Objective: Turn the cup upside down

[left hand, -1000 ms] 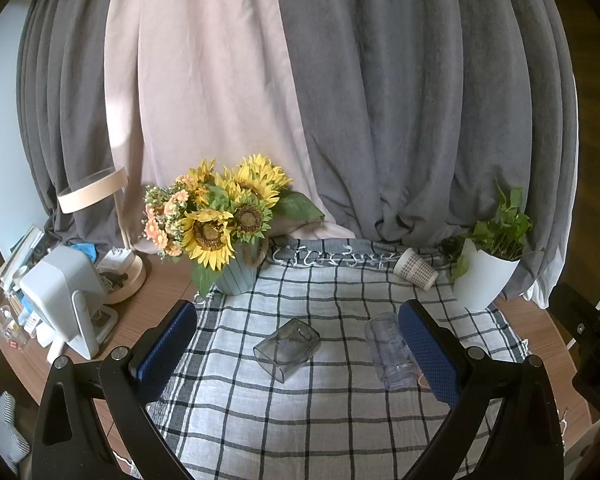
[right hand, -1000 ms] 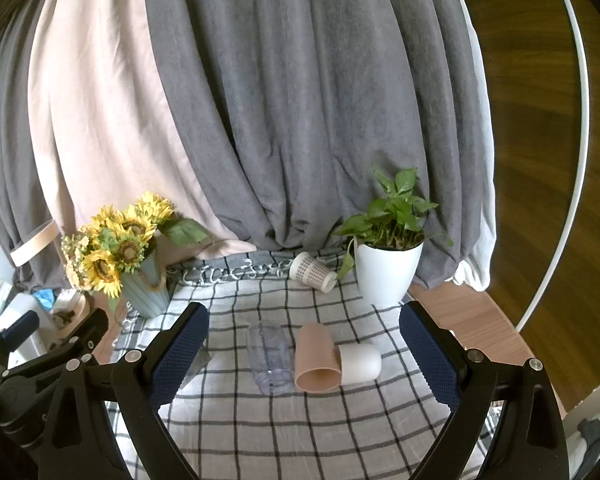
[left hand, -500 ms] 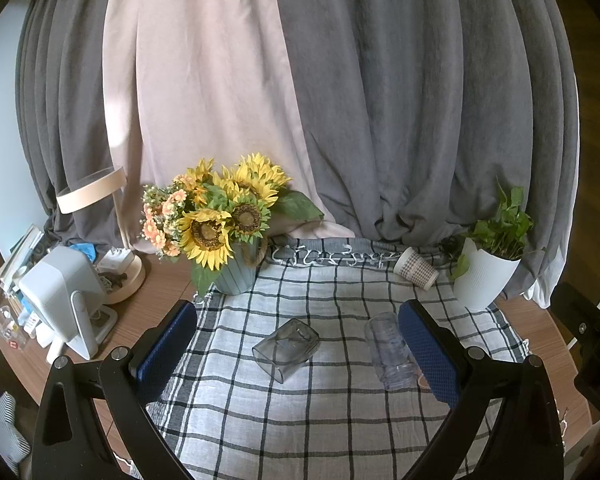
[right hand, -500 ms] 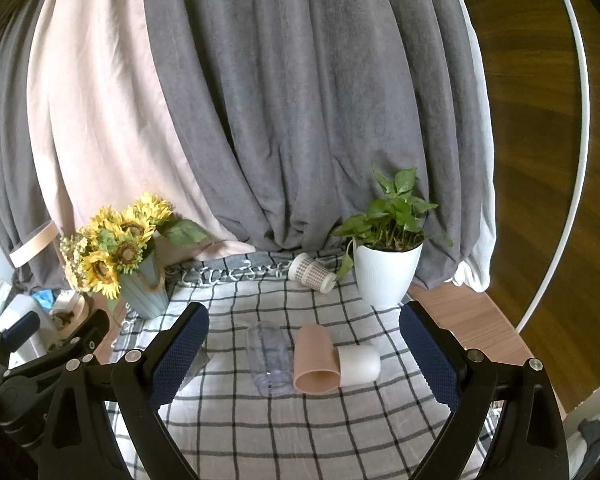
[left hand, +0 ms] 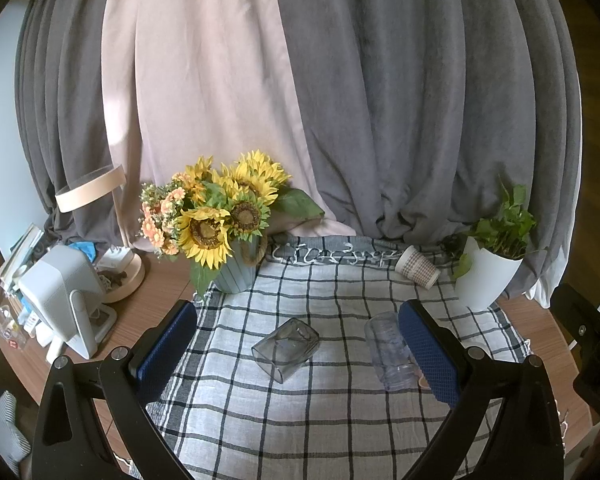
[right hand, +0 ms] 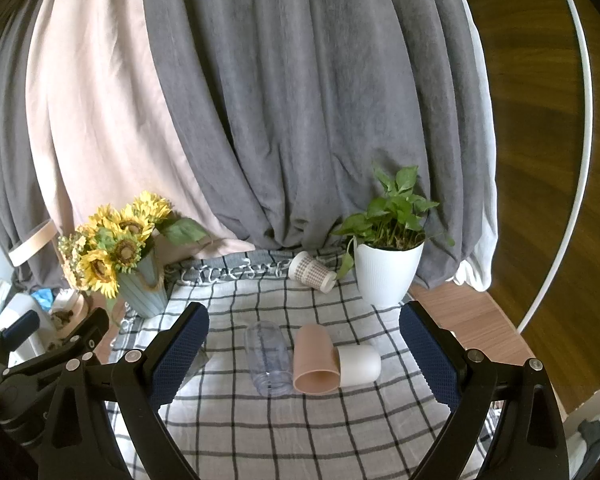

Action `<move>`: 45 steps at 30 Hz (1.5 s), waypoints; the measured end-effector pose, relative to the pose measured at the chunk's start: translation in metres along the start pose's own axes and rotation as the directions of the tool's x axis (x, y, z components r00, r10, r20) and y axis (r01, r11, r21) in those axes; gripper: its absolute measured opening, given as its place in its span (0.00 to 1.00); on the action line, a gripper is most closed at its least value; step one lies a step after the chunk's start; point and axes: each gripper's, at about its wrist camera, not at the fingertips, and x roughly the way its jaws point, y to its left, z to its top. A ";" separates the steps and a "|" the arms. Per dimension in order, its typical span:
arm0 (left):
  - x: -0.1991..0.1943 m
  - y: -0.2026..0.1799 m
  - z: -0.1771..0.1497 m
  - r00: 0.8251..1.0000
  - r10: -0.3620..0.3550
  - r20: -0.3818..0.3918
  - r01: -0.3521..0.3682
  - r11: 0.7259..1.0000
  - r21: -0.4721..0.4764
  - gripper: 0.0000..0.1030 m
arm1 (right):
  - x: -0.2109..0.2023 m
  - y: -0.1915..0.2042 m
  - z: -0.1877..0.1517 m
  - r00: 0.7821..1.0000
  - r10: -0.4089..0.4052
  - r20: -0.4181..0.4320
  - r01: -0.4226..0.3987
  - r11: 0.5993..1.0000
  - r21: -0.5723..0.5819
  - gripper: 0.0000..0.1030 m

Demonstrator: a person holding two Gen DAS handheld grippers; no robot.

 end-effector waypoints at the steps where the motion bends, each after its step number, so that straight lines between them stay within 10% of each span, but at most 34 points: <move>1: 0.001 0.000 0.000 1.000 0.000 -0.002 0.000 1.000 0.000 1.00 | 0.001 0.000 0.000 1.000 0.002 -0.002 -0.002 1.000 0.001 0.94; 14: 0.047 -0.003 0.003 0.992 0.009 -0.125 -0.016 0.998 -0.056 1.00 | 0.044 0.001 0.005 0.992 0.048 -0.118 -0.052 0.998 -0.027 0.94; 22: 0.106 -0.015 0.003 0.974 0.054 -0.219 -0.066 0.997 -0.048 1.00 | 0.128 -0.005 0.016 0.934 0.128 -0.333 -0.158 0.985 -0.064 0.94; 28: 0.161 -0.027 0.006 0.954 0.101 -0.281 -0.118 0.992 -0.046 1.00 | 0.206 0.010 0.025 0.850 0.128 -0.510 -0.229 0.963 -0.141 0.93; 45: 0.317 -0.063 0.013 0.867 0.106 -0.487 -0.151 0.987 -0.053 1.00 | 0.407 0.035 0.039 0.709 -0.068 -0.702 -0.230 0.919 -0.321 0.93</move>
